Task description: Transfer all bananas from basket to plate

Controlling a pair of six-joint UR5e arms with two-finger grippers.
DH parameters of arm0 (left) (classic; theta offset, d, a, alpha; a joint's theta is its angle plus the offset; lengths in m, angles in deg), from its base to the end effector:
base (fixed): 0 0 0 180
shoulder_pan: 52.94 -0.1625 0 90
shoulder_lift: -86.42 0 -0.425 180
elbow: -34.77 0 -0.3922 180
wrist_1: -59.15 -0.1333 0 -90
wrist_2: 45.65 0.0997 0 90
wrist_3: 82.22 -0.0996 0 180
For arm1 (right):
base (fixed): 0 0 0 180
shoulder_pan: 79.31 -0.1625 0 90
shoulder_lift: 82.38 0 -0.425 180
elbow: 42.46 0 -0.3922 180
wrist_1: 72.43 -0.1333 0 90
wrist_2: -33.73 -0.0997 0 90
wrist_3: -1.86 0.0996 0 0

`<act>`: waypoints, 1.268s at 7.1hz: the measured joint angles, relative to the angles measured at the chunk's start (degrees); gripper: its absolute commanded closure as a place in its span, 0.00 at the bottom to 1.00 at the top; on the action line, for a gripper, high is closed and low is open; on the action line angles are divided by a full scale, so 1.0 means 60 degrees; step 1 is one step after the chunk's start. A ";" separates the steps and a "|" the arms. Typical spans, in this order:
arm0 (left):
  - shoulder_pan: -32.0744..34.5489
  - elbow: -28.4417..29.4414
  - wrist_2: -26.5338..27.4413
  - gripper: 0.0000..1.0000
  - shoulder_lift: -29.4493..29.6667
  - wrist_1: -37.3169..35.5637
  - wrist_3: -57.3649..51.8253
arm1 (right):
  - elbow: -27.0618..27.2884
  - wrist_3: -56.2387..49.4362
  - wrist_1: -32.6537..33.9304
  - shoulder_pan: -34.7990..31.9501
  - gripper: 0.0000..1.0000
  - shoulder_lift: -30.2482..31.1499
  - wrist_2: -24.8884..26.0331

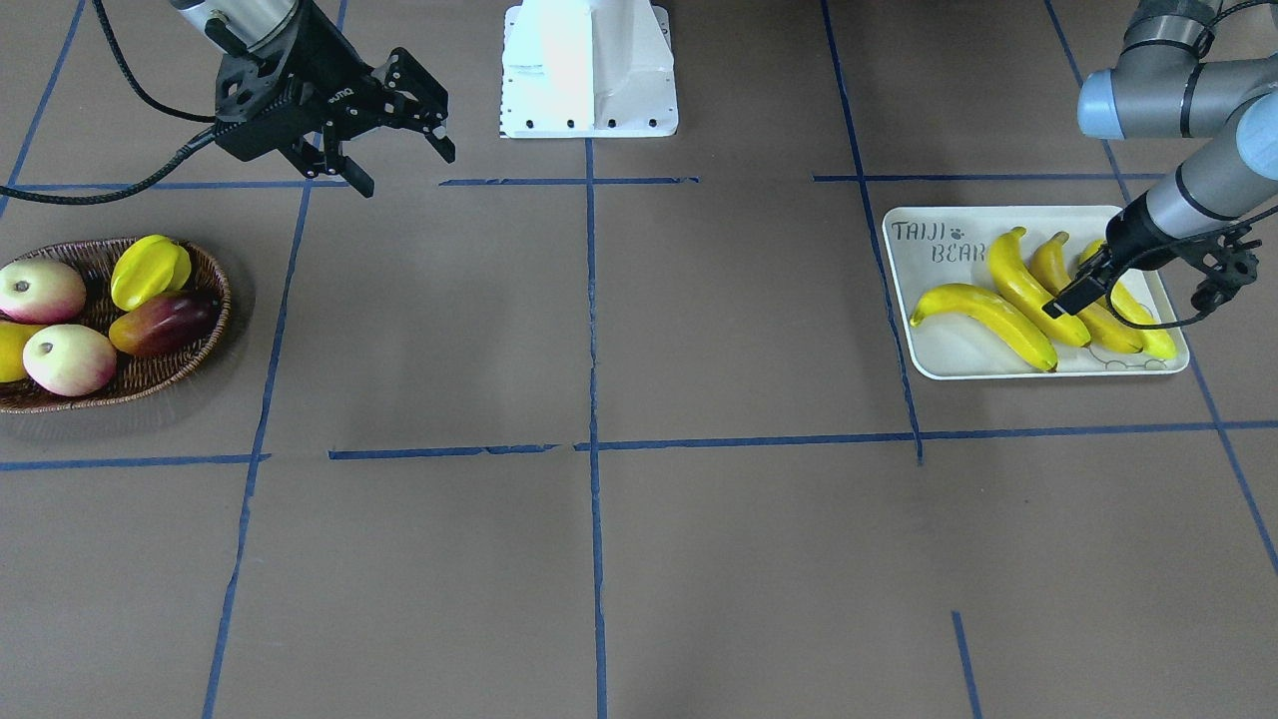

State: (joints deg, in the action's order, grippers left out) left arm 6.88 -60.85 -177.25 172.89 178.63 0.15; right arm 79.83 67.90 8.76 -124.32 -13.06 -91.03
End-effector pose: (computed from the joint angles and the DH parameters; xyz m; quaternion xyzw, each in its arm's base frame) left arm 0.1881 -0.4571 0.5837 -0.1430 0.4012 -0.3089 0.8504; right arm -0.3033 -0.4116 0.1979 0.0661 -0.5490 -0.0012 0.8332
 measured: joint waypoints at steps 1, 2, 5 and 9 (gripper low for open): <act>0.0350 -0.0042 -0.0014 0.00 -0.0020 -0.0003 -0.0926 | 0.0028 -0.0183 0.0336 -0.0449 0.00 0.0206 -0.0035; 0.0877 -0.0050 0.0009 0.00 -0.0037 -0.0092 -0.2543 | 0.0022 -0.0780 0.0514 -0.0875 0.00 0.0650 -0.0062; 0.2538 -0.0009 0.0081 0.00 0.0000 -0.1749 -0.7879 | -0.0485 -0.4897 0.0645 -0.2722 0.00 0.2536 -0.0498; 0.4137 -0.0275 -0.0087 0.00 0.0007 -0.4409 -1.2474 | -0.2794 -1.0153 0.0585 -0.6121 0.00 0.4285 -0.2234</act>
State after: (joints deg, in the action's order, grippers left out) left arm 31.70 -62.50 -177.77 172.94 152.17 -74.70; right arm 63.07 6.98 12.27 -161.05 12.65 -104.44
